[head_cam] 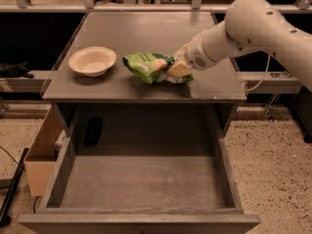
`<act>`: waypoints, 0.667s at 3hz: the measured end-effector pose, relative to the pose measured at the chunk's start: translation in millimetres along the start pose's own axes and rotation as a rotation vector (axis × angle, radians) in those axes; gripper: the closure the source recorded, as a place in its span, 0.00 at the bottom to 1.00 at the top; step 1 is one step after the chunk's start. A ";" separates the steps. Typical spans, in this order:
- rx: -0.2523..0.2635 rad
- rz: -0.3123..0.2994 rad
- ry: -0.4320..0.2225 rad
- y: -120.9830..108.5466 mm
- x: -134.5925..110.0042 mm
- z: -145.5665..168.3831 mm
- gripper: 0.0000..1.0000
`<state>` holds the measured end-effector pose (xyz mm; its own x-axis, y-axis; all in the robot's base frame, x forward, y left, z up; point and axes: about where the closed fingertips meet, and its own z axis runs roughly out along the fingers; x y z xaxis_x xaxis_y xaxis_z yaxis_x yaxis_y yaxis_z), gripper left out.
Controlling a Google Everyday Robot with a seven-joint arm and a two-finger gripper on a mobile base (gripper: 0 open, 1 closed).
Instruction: Pick green rice chip bag from top drawer and place on counter
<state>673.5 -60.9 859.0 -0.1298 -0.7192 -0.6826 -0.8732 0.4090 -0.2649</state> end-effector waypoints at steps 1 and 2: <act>-0.001 -0.025 0.011 -3.7 -5.7 13.9 1.00; -0.002 -0.028 0.013 -4.1 -6.5 15.7 0.85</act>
Offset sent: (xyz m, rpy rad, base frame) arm 0.0110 0.0109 -0.0048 -0.0225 -0.0087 0.0156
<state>685.3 -49.1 853.8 -0.1110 -0.7376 -0.6660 -0.8775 0.3874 -0.2828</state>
